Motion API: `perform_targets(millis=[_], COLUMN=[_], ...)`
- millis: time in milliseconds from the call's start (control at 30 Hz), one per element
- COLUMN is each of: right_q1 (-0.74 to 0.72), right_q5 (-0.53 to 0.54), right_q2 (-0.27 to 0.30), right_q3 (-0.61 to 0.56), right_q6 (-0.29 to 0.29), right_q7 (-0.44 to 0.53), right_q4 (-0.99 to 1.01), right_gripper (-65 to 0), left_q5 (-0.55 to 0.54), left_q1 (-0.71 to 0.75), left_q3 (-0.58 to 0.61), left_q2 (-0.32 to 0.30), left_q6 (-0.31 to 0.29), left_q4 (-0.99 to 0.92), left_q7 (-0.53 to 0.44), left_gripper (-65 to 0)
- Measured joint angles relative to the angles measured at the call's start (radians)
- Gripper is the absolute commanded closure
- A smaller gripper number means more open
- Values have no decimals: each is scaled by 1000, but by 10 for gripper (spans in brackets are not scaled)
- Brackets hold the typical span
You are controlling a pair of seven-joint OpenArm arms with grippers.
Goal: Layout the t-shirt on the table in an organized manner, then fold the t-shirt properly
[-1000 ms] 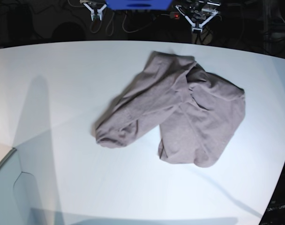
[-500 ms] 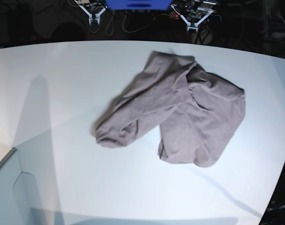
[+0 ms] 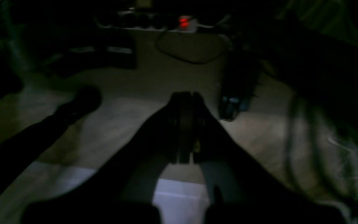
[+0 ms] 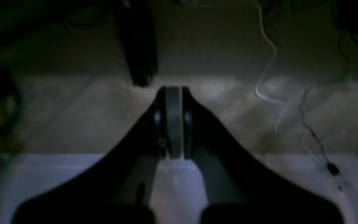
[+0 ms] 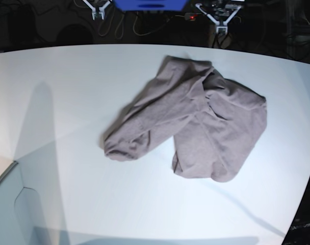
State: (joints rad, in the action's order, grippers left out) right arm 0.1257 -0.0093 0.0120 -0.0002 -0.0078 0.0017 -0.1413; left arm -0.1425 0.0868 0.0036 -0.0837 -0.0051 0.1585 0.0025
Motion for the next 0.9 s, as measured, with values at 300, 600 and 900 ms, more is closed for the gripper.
perform_targets(millis=[300, 600, 900], right_q1=[229, 481, 687], right_q5=[6, 6, 6], right_q2=[-2, 0, 37], right_q3=[-3, -5, 1], right_q6=[6, 8, 11], right_q7=[-3, -14, -35], right_q4=[-397, -884, -1290], right_gripper=[0, 0, 0], left_q5=[-55, -56, -122], left_q1=[237, 485, 731], left_q3=[4, -1, -41], left_q2=[-41, -122, -171], left_q6=[1, 2, -9], left_q4=[328, 783, 1336], left_q7=[21, 24, 274], left_gripper=[0, 0, 0])
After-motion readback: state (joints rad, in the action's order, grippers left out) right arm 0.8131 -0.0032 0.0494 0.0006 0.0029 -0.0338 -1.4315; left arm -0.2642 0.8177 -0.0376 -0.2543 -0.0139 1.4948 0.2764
